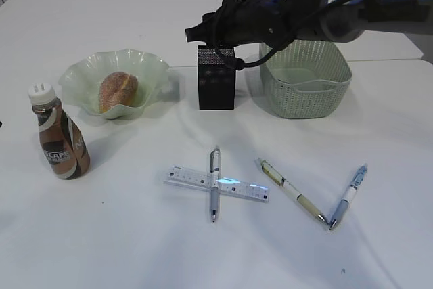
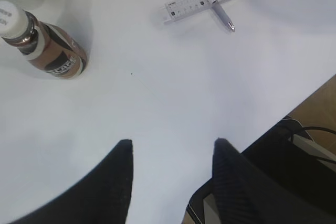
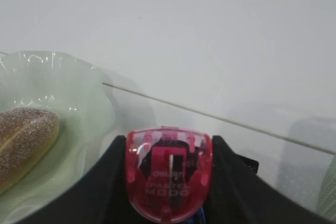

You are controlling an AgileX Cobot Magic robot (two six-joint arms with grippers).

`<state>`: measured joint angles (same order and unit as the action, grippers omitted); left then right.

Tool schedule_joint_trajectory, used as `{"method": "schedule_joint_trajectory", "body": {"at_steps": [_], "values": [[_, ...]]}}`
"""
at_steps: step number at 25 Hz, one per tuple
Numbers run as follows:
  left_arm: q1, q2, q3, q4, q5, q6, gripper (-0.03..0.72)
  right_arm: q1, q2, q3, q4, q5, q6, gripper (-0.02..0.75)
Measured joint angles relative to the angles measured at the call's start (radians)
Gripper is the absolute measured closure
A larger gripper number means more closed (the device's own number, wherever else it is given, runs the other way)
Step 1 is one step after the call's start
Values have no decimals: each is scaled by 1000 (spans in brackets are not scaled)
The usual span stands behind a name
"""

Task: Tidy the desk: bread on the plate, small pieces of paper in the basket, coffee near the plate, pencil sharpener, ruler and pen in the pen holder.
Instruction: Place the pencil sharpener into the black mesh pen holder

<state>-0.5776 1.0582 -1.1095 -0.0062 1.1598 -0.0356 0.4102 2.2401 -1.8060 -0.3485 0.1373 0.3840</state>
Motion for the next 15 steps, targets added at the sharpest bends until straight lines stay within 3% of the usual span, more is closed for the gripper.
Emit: {"method": "schedule_joint_trajectory", "body": {"at_steps": [15], "values": [[0,0,0,6,0,0,347,0,43,-2,-120,-80,0,430]]}}
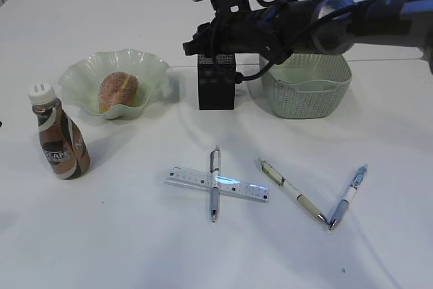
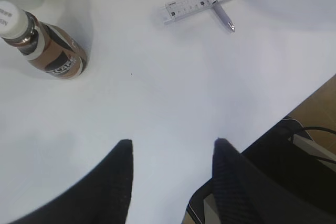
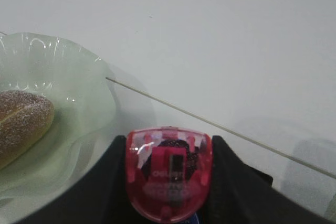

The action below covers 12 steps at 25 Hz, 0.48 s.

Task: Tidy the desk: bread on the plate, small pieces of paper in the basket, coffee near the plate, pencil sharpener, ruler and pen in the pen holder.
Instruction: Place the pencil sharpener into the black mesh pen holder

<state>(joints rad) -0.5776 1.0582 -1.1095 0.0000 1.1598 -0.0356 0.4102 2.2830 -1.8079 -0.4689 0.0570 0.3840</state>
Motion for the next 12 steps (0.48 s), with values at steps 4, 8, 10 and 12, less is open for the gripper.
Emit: {"method": "schedule_joint_trajectory", "body": {"at_steps": [4,8,10,12], "values": [[0,0,0,0,0,0,347,0,2,0,-4,-4,0,430],[0,0,0,0,0,0,347,0,2,0,-4,-4,0,430],[0,0,0,0,0,0,347,0,2,0,-4,-2,0,430],[0,0,0,0,0,0,347,-2,2,0,-4,3,0,430]]}}
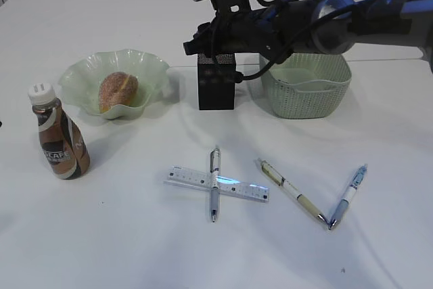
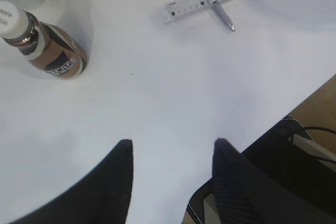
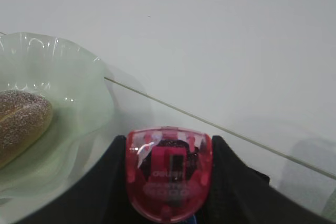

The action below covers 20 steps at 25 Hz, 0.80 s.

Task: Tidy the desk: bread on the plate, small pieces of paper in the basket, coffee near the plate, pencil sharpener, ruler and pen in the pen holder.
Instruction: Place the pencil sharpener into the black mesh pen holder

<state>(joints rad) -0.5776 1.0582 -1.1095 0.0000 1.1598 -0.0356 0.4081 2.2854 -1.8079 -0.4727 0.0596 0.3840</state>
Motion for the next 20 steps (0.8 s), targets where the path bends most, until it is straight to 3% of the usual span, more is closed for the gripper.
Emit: {"method": "schedule_joint_trajectory", "body": {"at_steps": [20], "values": [[0,0,0,0,-3,0,347,-40,0,0,-1,14,7,429]]}}
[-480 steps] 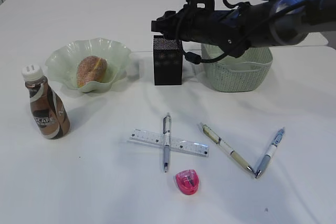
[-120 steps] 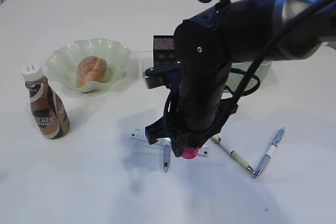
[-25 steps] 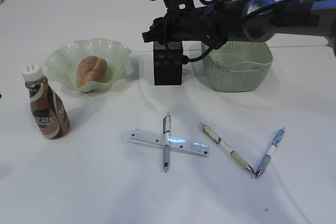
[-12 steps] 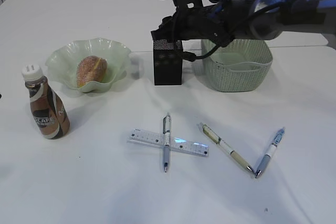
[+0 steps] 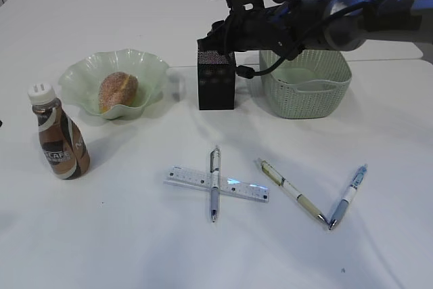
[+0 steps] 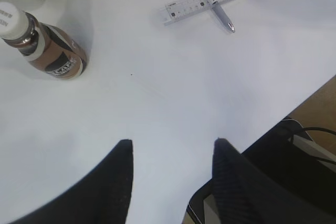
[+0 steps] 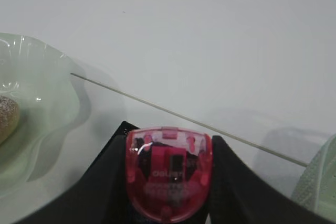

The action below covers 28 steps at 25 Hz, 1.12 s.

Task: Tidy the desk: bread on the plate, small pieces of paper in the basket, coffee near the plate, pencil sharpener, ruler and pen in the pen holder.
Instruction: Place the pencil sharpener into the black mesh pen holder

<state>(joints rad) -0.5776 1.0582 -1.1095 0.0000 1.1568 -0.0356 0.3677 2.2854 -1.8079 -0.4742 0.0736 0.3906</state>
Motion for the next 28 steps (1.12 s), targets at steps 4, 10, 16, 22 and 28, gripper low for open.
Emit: {"method": "schedule_joint_trajectory", "body": {"at_steps": [4,10,16,22,28], "values": [[0,0,0,0,0,0,347,0,0,0,0,0,0,426],[0,0,0,0,0,0,347,0,0,0,0,0,9,423],[0,0,0,0,0,0,347,2,0,0,0,2,11,419],[0,0,0,0,0,0,347,2,0,0,-5,6,12,387],[0,0,0,0,-1,0,347,2,0,0,-60,6,12,375]]}}
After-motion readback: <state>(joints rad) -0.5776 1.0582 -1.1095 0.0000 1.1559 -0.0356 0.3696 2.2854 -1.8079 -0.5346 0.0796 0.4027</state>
